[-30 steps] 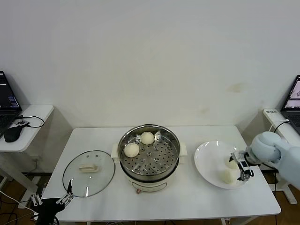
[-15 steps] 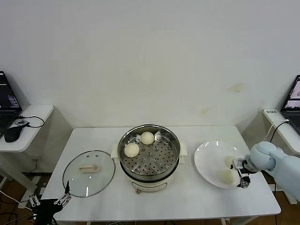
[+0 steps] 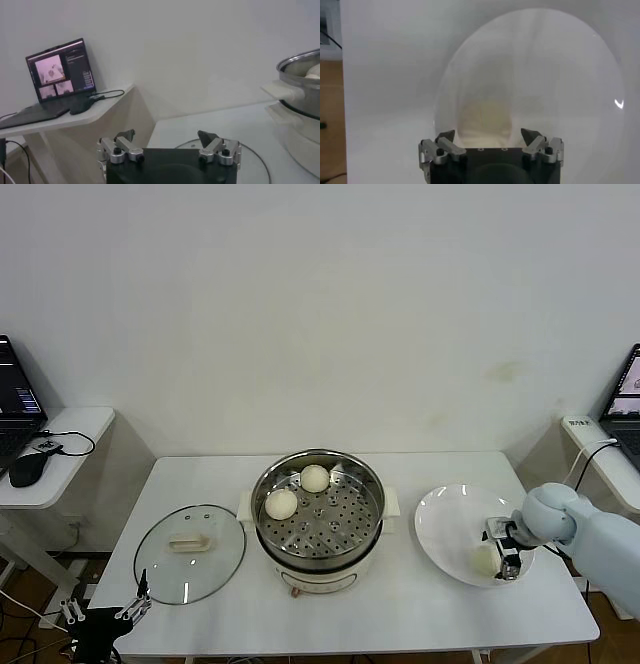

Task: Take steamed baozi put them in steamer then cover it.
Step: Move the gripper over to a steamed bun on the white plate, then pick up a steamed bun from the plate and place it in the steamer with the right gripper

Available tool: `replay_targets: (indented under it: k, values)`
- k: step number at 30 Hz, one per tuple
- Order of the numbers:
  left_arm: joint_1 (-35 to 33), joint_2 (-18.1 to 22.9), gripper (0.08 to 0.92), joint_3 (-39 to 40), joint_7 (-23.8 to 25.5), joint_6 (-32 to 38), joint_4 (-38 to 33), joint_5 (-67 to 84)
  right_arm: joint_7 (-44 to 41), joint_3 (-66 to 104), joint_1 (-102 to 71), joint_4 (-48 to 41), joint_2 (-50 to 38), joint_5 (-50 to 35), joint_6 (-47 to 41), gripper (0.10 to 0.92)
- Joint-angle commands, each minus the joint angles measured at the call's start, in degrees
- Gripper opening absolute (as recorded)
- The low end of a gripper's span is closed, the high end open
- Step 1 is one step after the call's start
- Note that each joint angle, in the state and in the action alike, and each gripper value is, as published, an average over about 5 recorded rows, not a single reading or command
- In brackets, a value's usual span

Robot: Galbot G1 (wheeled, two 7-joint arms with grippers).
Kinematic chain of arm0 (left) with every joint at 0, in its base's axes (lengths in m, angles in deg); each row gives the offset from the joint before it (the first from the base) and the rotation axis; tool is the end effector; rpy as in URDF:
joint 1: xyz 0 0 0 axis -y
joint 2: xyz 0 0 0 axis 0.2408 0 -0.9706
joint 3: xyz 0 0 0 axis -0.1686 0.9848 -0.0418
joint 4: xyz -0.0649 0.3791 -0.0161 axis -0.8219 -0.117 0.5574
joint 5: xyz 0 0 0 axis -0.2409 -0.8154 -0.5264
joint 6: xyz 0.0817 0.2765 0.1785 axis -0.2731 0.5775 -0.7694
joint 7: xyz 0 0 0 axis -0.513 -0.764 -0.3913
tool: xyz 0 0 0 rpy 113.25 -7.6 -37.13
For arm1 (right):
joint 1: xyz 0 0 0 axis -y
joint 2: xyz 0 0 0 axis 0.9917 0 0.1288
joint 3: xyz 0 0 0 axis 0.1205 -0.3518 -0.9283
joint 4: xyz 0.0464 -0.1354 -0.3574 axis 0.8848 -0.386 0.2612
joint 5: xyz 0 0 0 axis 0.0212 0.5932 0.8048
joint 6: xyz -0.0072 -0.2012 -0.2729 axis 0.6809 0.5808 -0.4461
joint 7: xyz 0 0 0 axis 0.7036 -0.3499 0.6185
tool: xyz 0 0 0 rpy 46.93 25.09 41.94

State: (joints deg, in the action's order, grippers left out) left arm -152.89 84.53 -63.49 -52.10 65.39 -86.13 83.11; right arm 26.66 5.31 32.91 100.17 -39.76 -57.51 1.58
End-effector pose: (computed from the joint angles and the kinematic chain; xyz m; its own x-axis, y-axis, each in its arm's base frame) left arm 0.0557 0.1165 -0.2906 -0.9472 -0.2449 0.2069 -0.1851 0.9447 0.2708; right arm 0.4284 -0.2282 -0.2478 -0.1865 0.0170 0.9823 -0.9813 -0.0512 -0.1854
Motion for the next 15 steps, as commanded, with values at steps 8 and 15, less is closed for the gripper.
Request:
replay_targets:
  k: [8,15]
  values:
    - [-0.03,0.15,0.823,0.04,-0.05,-0.01,-0.46,0.02,-1.62,0.21,1.33,-0.23,0.19,-0.76,-0.21,0.604]
    - [0.01,-0.14,0.823,-0.03,-0.05,-0.05,-0.77,0.01,-3.15,-3.30,10.23,3.17,-1.32,-5.44,-0.79,0.594]
